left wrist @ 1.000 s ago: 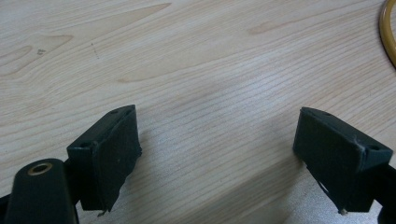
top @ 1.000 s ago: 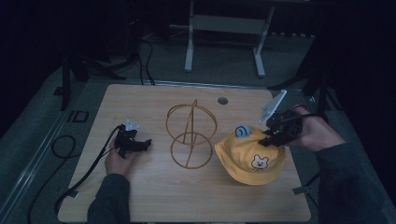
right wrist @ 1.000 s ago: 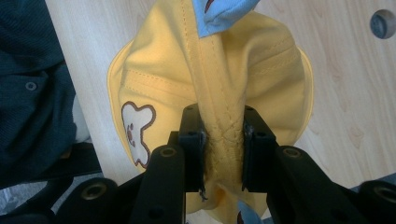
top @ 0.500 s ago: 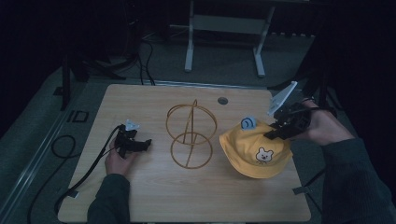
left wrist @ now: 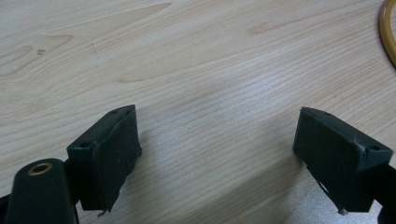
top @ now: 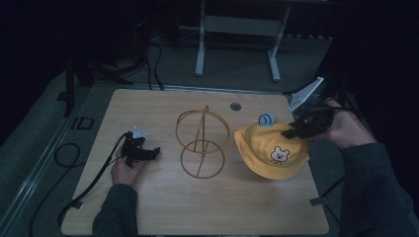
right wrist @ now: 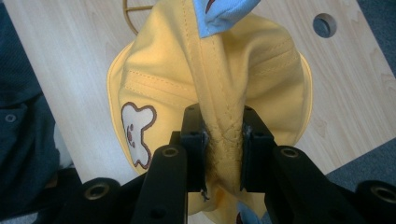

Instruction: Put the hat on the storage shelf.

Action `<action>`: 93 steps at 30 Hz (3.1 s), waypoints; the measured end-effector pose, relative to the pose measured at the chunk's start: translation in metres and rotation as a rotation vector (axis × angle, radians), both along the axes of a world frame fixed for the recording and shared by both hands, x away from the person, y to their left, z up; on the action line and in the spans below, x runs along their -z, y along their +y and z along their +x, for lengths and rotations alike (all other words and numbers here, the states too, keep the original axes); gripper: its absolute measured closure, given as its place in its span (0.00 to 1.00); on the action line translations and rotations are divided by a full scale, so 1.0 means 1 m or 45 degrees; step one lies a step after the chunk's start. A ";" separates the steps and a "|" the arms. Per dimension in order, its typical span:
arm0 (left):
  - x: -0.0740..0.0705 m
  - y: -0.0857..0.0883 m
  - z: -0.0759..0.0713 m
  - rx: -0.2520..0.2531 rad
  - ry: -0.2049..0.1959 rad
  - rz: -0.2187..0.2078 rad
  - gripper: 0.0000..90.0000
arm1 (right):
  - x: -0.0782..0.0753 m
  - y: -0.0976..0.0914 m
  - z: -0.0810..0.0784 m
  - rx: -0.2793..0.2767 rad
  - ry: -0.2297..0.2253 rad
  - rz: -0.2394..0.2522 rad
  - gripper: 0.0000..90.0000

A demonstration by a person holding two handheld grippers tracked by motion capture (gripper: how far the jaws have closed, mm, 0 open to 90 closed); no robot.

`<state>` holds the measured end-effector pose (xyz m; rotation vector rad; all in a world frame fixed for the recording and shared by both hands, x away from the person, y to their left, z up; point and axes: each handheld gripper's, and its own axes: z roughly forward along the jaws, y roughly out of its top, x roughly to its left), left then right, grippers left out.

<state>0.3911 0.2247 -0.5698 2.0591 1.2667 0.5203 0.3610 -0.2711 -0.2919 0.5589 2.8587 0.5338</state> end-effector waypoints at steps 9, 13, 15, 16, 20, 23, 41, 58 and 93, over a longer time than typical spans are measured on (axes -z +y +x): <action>0.000 0.000 0.000 -0.002 -0.002 -0.002 0.16 | -0.007 -0.004 0.000 0.007 -0.022 0.021 0.84; 0.000 0.000 0.000 -0.002 -0.001 -0.002 0.16 | -0.012 -0.004 0.001 0.009 -0.027 0.040 0.84; 0.000 0.000 0.000 -0.002 -0.001 -0.002 0.16 | -0.015 -0.003 0.001 0.006 -0.032 0.043 0.84; 0.000 0.000 0.000 -0.002 -0.001 -0.002 0.16 | -0.016 -0.002 0.001 0.006 -0.035 0.043 0.84; 0.000 0.000 0.000 -0.001 -0.002 0.001 0.16 | -0.021 0.000 0.002 0.005 -0.053 0.055 0.84; 0.000 0.000 0.000 0.000 -0.003 0.001 0.16 | -0.024 0.002 0.002 0.003 -0.058 0.062 0.84; 0.000 0.000 0.000 -0.001 -0.003 0.000 0.16 | -0.037 0.004 0.003 0.011 -0.140 0.155 0.84; 0.000 0.000 0.000 -0.001 -0.004 0.000 0.16 | -0.048 0.013 0.006 0.012 -0.205 0.216 0.84; 0.000 0.000 0.000 -0.001 -0.005 -0.001 0.16 | -0.067 0.048 0.008 -0.066 -0.240 0.257 0.84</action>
